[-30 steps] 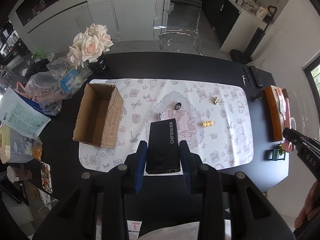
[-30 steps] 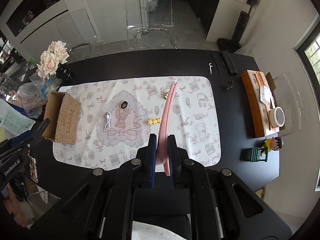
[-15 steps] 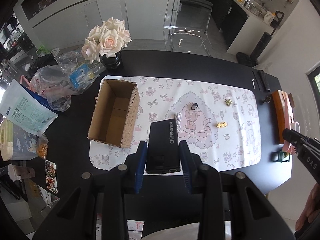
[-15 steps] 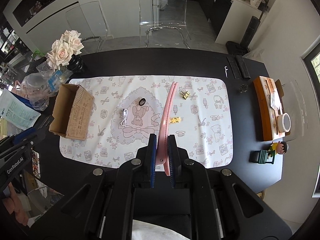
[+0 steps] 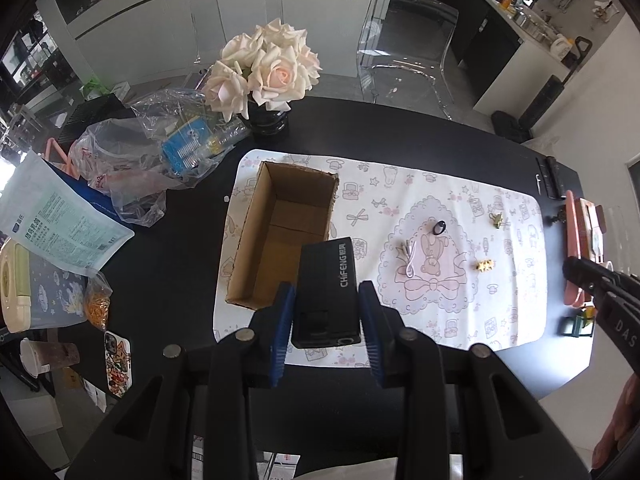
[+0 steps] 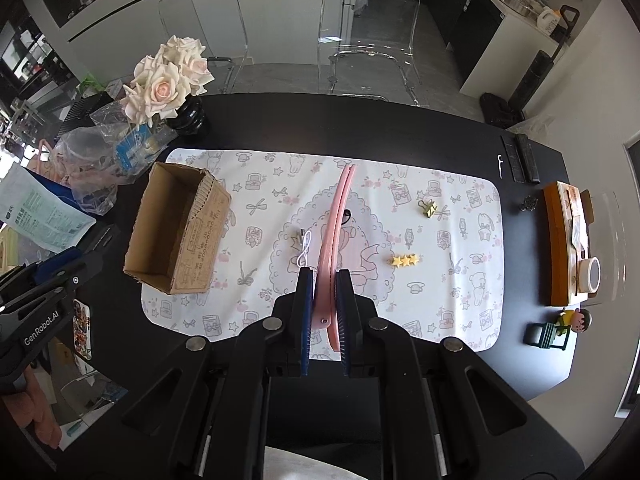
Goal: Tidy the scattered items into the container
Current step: 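Carry the power bank into the box with the left gripper while the right holds the pink clip, then lower the pink hair clip into the box and open the right gripper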
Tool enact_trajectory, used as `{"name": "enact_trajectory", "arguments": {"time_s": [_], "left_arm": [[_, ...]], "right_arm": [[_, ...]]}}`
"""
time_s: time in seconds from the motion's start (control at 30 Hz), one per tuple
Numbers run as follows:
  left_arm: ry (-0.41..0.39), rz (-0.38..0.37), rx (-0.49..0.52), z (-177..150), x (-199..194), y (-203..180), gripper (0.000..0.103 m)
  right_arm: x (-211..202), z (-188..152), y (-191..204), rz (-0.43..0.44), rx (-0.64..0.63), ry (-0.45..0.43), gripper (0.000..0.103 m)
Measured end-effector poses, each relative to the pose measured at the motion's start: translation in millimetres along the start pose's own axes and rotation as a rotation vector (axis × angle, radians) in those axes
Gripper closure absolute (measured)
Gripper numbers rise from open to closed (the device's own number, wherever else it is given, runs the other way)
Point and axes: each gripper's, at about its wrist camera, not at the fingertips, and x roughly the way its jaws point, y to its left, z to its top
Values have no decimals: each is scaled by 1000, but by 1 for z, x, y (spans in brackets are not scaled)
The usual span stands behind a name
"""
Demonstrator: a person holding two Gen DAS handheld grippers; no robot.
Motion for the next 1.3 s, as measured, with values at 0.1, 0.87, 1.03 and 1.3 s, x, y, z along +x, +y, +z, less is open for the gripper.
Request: {"name": "enact_trajectory", "arguments": {"time_s": [0.1,0.87,1.03,1.3], "left_arm": [[16,1,-10,8,13,15,71],[80,-30,-53,31,61,60,71],[70,-11,-46,33,62,60,70],[67,-21,-60,33,62,60,32]], "right_arm": [[10,11,21,11,-21,11,92],[54,44,72,18,-82,75,92],[57,44,74,25,-87,81,92],[58,45,78,37,-97,81,92]]}}
